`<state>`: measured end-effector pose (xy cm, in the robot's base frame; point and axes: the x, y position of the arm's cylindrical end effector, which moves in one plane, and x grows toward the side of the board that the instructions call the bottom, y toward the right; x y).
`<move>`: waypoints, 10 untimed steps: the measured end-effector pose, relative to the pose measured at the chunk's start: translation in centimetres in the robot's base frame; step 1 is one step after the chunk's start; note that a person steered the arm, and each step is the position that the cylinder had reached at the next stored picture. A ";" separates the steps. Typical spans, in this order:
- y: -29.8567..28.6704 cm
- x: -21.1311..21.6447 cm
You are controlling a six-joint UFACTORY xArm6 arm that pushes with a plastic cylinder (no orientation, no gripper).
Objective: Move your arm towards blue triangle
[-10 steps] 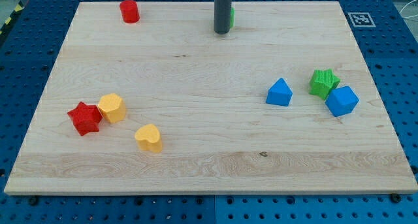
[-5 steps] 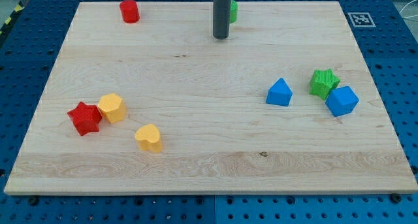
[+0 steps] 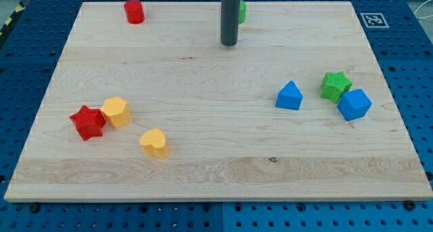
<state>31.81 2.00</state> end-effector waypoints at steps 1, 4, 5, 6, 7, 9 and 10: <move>0.0 0.0; 0.4 2.4; 1.1 3.0; 4.0 6.8; 6.8 9.3; 12.6 11.7; 13.7 14.9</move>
